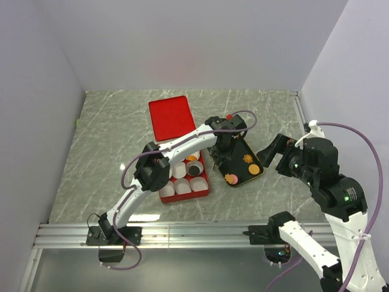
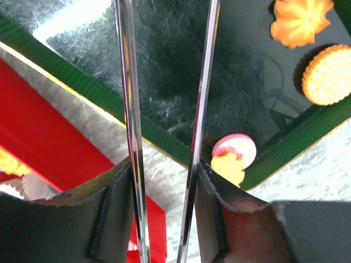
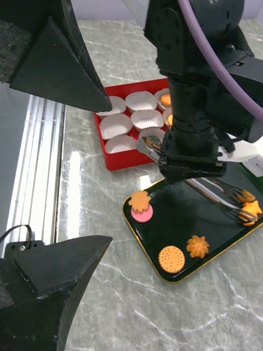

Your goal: Pack the cookies

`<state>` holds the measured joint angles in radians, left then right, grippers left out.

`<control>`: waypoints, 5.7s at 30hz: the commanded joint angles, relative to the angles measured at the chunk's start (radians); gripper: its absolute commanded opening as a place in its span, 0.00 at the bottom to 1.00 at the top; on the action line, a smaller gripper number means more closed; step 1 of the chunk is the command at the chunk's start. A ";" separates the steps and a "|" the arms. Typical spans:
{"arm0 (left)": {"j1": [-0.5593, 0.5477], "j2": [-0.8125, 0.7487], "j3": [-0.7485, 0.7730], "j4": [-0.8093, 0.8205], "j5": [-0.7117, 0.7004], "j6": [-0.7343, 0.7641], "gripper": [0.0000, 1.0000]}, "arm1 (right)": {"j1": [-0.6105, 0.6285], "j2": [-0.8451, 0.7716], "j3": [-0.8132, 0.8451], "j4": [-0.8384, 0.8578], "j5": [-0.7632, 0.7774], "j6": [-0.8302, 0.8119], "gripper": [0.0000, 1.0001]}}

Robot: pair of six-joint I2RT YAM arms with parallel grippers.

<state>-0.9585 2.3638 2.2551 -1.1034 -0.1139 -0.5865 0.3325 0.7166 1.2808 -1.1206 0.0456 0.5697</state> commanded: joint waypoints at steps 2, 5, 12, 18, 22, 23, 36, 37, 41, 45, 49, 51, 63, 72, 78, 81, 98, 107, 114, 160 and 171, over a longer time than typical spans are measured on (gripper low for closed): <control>0.013 0.023 0.075 0.013 0.028 0.022 0.47 | 0.005 0.017 -0.012 0.042 0.028 -0.025 1.00; 0.017 0.032 0.078 0.016 0.037 0.028 0.48 | 0.004 0.018 -0.015 0.045 0.030 -0.024 1.00; 0.020 0.057 0.101 0.016 0.034 0.045 0.47 | 0.002 0.023 -0.026 0.051 0.023 -0.016 1.00; 0.020 0.025 0.068 0.025 -0.001 0.048 0.30 | 0.002 0.029 -0.015 0.048 0.028 -0.014 1.00; 0.021 -0.038 -0.021 0.045 -0.026 0.051 0.24 | 0.003 0.038 -0.008 0.050 0.022 -0.011 1.00; 0.021 -0.064 -0.057 0.046 -0.032 0.050 0.21 | 0.002 0.040 -0.008 0.051 0.019 -0.008 1.00; 0.021 -0.273 -0.272 0.065 -0.084 0.024 0.16 | 0.002 0.072 0.029 0.058 -0.006 0.007 1.00; 0.021 -0.296 -0.282 0.065 -0.089 0.021 0.16 | 0.003 0.070 0.031 0.054 -0.006 0.009 1.00; 0.021 -0.343 -0.325 0.062 -0.102 0.007 0.15 | 0.002 0.067 0.032 0.053 -0.012 0.010 1.00; 0.021 -0.377 -0.330 0.034 -0.116 -0.007 0.14 | 0.000 0.067 0.037 0.050 -0.018 0.015 1.00; 0.021 -0.422 -0.322 -0.004 -0.125 -0.029 0.15 | 0.000 0.067 0.046 0.047 -0.026 0.016 1.00; 0.021 -0.451 -0.321 -0.027 -0.122 -0.038 0.15 | 0.000 0.069 0.055 0.047 -0.030 0.015 1.00; 0.020 -0.734 -0.534 -0.151 -0.132 -0.130 0.15 | 0.003 0.078 0.058 0.070 -0.046 0.028 1.00; 0.018 -1.001 -0.807 -0.177 -0.087 -0.185 0.15 | 0.003 0.066 0.005 0.114 -0.105 0.058 1.00; 0.018 -1.064 -0.884 -0.188 -0.067 -0.207 0.14 | 0.002 0.061 -0.023 0.131 -0.119 0.065 1.00; 0.018 -1.078 -0.901 -0.185 -0.070 -0.202 0.14 | 0.002 0.061 -0.035 0.137 -0.130 0.071 1.00; 0.010 -1.014 -0.974 -0.130 -0.036 -0.157 0.17 | 0.003 0.029 -0.075 0.136 -0.102 0.071 1.00; 0.010 -0.982 -0.977 -0.105 -0.026 -0.141 0.26 | 0.002 0.020 -0.098 0.142 -0.089 0.073 1.00; 0.004 -0.962 -0.951 -0.116 -0.036 -0.136 0.39 | 0.003 0.017 -0.104 0.136 -0.078 0.070 1.00; -0.210 -0.588 -0.416 -0.171 0.010 -0.079 0.48 | 0.002 -0.017 -0.070 0.073 0.002 0.029 1.00; -0.250 -0.462 -0.318 -0.187 0.026 -0.036 0.48 | 0.000 -0.019 -0.072 0.062 0.016 0.024 1.00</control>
<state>-1.1992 1.8858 1.8816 -1.2839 -0.1013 -0.6544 0.3325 0.7021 1.1782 -1.0626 0.0383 0.6079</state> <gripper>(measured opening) 0.480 0.997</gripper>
